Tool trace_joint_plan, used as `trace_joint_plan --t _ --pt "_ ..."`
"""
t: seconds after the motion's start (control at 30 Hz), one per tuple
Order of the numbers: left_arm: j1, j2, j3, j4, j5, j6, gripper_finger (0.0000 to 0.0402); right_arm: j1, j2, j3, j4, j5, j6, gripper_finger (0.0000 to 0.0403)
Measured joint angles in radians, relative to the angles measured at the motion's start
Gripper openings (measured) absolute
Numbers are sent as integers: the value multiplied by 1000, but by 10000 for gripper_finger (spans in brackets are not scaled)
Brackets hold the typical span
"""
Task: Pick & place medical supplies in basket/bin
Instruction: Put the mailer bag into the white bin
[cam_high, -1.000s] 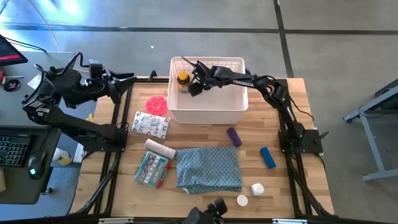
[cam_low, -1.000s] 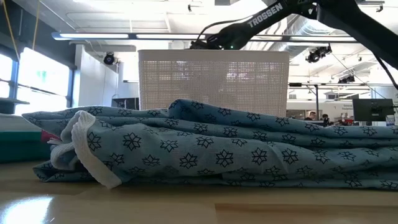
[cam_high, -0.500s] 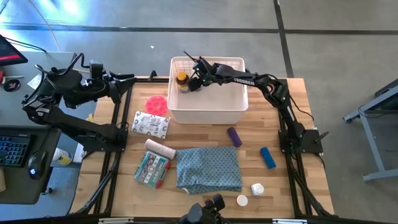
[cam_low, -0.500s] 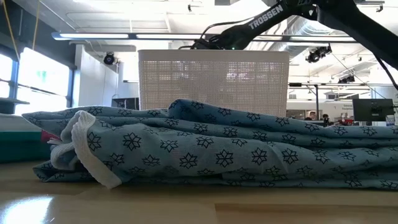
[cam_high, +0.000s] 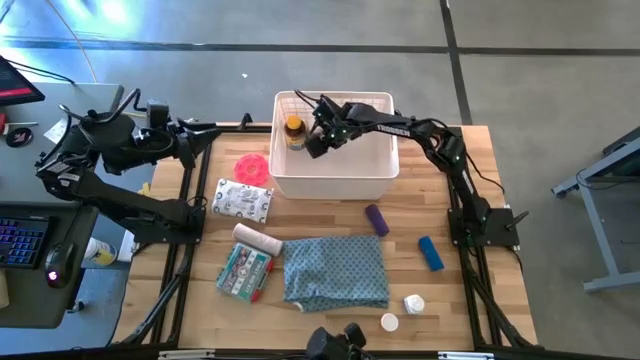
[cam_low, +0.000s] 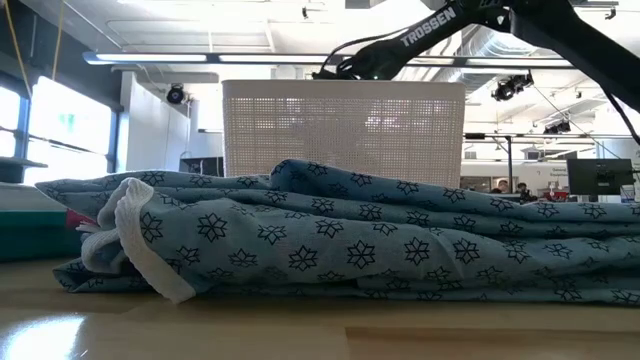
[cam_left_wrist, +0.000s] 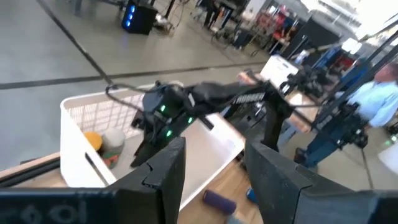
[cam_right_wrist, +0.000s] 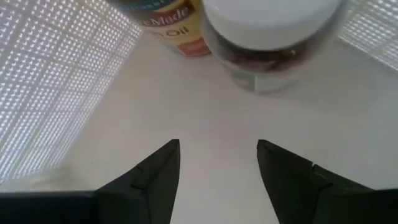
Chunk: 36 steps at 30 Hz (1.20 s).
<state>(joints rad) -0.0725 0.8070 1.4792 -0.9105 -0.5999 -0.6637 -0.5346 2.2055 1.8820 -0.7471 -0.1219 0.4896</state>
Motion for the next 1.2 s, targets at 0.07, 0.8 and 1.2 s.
trace_joint_plan --t 0.07,0.8,1.2 --pt "0 0 0 -23 15 -7 200 -2 -20 0 -7 0 0 204" --pt "0 25 0 -455 70 -172 200 14 -396 2 12 -57 125 204" --pt "0 68 -22 -661 173 -212 200 197 -473 2 24 -46 209 204"
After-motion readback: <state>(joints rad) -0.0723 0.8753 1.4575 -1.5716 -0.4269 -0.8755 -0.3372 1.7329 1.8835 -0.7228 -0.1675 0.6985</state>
